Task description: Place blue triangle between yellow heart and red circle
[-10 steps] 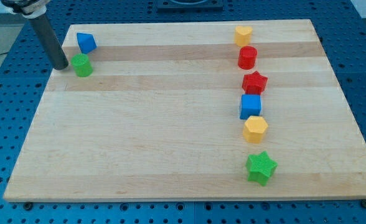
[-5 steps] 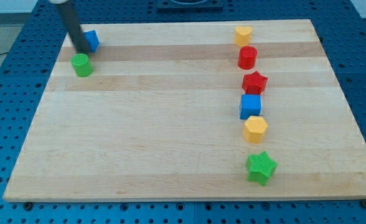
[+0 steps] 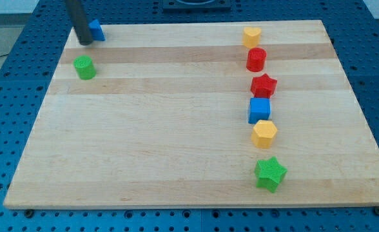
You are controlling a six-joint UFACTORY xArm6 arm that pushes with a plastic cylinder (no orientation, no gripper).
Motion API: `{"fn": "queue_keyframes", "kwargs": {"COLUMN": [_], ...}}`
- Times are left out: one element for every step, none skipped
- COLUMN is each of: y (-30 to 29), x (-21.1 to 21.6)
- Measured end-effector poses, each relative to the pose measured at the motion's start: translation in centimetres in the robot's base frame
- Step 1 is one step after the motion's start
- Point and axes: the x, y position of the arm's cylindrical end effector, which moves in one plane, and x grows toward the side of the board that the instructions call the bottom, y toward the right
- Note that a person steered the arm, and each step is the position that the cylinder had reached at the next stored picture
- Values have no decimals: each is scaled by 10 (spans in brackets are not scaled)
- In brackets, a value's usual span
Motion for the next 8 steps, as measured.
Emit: {"fn": "queue_keyframes", "kwargs": {"y": [-27,41,126,229,317,334,308,297], "x": [-13,-31,-30,-19,0,10,13,30]}}
